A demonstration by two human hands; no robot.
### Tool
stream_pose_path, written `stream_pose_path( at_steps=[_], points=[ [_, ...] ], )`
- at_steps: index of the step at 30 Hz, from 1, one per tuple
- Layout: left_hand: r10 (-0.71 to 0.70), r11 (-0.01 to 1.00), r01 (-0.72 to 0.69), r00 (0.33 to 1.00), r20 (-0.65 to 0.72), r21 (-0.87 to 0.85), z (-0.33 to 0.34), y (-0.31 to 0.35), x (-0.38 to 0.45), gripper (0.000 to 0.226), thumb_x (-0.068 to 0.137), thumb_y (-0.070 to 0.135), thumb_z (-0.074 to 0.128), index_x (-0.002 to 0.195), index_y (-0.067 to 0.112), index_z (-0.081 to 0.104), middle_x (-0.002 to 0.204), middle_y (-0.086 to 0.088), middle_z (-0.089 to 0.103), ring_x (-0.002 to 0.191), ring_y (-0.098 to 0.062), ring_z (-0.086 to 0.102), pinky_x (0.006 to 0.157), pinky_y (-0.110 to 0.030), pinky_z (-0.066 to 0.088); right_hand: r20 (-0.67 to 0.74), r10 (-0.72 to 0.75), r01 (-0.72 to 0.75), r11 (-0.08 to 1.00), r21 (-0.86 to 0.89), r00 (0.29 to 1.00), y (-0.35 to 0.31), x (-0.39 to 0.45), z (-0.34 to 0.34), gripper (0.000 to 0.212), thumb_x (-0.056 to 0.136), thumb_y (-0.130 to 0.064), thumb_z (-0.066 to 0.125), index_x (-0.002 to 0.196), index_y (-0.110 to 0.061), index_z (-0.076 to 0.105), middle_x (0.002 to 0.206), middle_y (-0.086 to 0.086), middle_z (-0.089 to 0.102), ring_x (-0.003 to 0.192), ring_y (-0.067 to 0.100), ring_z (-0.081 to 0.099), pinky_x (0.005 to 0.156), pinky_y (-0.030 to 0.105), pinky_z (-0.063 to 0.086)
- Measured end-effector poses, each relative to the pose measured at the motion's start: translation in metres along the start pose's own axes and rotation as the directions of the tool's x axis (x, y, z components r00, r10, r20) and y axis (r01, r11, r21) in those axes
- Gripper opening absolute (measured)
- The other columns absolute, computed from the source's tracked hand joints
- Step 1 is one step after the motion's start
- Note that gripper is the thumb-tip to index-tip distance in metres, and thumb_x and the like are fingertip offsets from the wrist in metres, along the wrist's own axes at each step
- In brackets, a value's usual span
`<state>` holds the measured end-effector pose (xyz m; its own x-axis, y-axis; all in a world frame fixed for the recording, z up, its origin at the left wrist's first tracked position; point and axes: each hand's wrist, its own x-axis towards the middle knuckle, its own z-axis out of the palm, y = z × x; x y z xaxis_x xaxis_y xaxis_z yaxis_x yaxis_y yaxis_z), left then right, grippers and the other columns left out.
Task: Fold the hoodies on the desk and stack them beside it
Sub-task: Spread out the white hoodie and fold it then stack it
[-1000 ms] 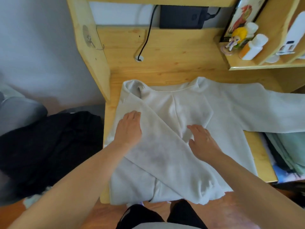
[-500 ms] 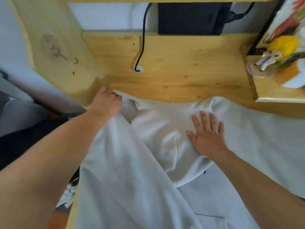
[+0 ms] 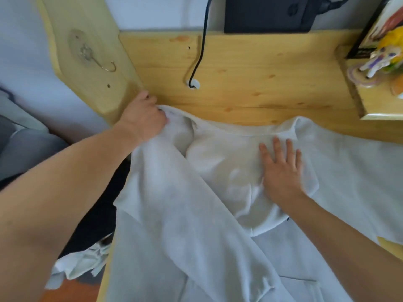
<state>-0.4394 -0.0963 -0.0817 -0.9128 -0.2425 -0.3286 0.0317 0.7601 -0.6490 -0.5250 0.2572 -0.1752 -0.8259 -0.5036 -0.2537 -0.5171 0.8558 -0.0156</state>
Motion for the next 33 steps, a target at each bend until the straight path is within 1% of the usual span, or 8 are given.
stream_pose_path(
  at_steps=[3, 7, 14, 19, 24, 27, 29, 33],
  points=[
    [-0.23, 0.925, 0.197, 0.971, -0.068, -0.326, 0.003, 0.021, 0.004, 0.047, 0.106, 0.042, 0.026, 0.137, 0.016, 0.051, 0.14, -0.012, 0.054, 0.141, -0.035, 0.035, 0.12, -0.051, 0.019, -0.074, -0.085, 0.094, 0.987, 0.132, 0.994, -0.037, -0.021, 0.013, 0.061, 0.102, -0.035, 0.029, 0.161, -0.028, 0.013, 0.169, 0.009, 0.0, 0.154, 0.038, -0.004, 0.124, 0.051, 0.002],
    [-0.456, 0.61, 0.127, 0.864, -0.215, -0.782, 0.024, 0.085, -0.066, 0.053, 0.105, 0.036, 0.039, 0.147, 0.004, 0.041, 0.15, -0.023, 0.042, 0.135, -0.041, 0.043, 0.111, -0.051, 0.038, -0.061, -0.079, 0.084, 0.994, 0.073, 0.995, -0.028, -0.026, 0.026, 0.068, 0.098, -0.06, 0.015, 0.161, -0.034, 0.006, 0.17, 0.003, 0.001, 0.155, 0.034, -0.001, 0.124, 0.05, 0.003],
    [-0.362, 0.454, 0.314, 0.92, 0.15, -0.834, 0.095, 0.125, -0.124, 0.082, 0.102, 0.061, 0.001, 0.161, 0.006, 0.019, 0.167, -0.017, 0.021, 0.152, -0.035, 0.023, 0.121, -0.051, 0.03, -0.088, -0.062, 0.066, 0.997, 0.048, 0.994, -0.019, -0.019, 0.029, 0.072, 0.097, -0.06, 0.012, 0.162, -0.029, 0.006, 0.17, 0.002, 0.002, 0.155, 0.031, -0.002, 0.125, 0.051, 0.004],
    [-0.499, 0.277, 0.424, 0.83, 0.248, -0.862, 0.099, 0.114, -0.144, 0.048, 0.107, 0.04, 0.028, 0.147, 0.019, 0.046, 0.136, -0.014, 0.049, 0.117, -0.038, 0.05, 0.095, -0.051, 0.046, -0.044, -0.051, 0.053, 0.998, 0.032, 0.998, -0.017, -0.02, 0.024, 0.075, 0.094, -0.063, 0.006, 0.161, -0.031, 0.001, 0.17, 0.0, -0.004, 0.155, 0.029, -0.007, 0.125, 0.049, 0.001],
    [-0.526, 0.308, 0.493, 0.801, 0.286, -0.814, 0.112, 0.099, -0.172, 0.03, 0.105, 0.041, 0.038, 0.092, 0.016, 0.046, 0.082, 0.0, 0.054, 0.074, -0.027, 0.061, 0.061, -0.04, 0.047, -0.011, -0.027, 0.027, 0.999, 0.034, 1.0, -0.025, -0.02, 0.018, 0.078, 0.091, -0.065, 0.004, 0.161, -0.032, -0.002, 0.17, 0.0, -0.005, 0.155, 0.03, -0.008, 0.125, 0.05, -0.001],
    [-0.605, 0.489, 0.464, 0.79, 0.095, -0.739, 0.106, 0.102, -0.173, 0.019, 0.096, 0.022, 0.057, 0.109, 0.008, 0.055, 0.104, -0.012, 0.055, 0.096, -0.035, 0.057, 0.078, -0.047, 0.049, -0.01, -0.02, 0.02, 0.999, 0.029, 1.0, -0.027, -0.02, 0.017, 0.078, 0.091, -0.065, 0.004, 0.161, -0.031, -0.003, 0.17, 0.0, -0.006, 0.154, 0.03, -0.009, 0.125, 0.05, 0.0],
    [-0.495, 0.61, 0.271, 0.864, -0.09, -0.745, 0.09, 0.115, -0.163, 0.042, 0.093, 0.022, 0.056, 0.132, 0.008, 0.055, 0.134, -0.017, 0.051, 0.126, -0.041, 0.047, 0.104, -0.052, 0.04, 0.002, -0.018, 0.018, 0.999, 0.027, 1.0, -0.028, -0.02, 0.016, 0.078, 0.091, -0.065, 0.005, 0.161, -0.031, -0.004, 0.17, 0.0, -0.007, 0.154, 0.03, -0.009, 0.125, 0.05, -0.001],
    [-0.283, 0.552, 0.068, 0.953, -0.11, -0.831, 0.036, 0.151, -0.114, 0.059, 0.104, 0.052, 0.029, 0.159, 0.03, 0.031, 0.167, -0.011, 0.022, 0.154, -0.039, 0.016, 0.122, -0.058, 0.018, -0.015, -0.016, 0.017, 0.999, 0.035, 1.0, -0.03, -0.024, 0.015, 0.077, 0.093, -0.066, 0.011, 0.161, -0.032, 0.0, 0.17, 0.0, -0.003, 0.155, 0.03, -0.007, 0.125, 0.051, 0.001]
  ],
)
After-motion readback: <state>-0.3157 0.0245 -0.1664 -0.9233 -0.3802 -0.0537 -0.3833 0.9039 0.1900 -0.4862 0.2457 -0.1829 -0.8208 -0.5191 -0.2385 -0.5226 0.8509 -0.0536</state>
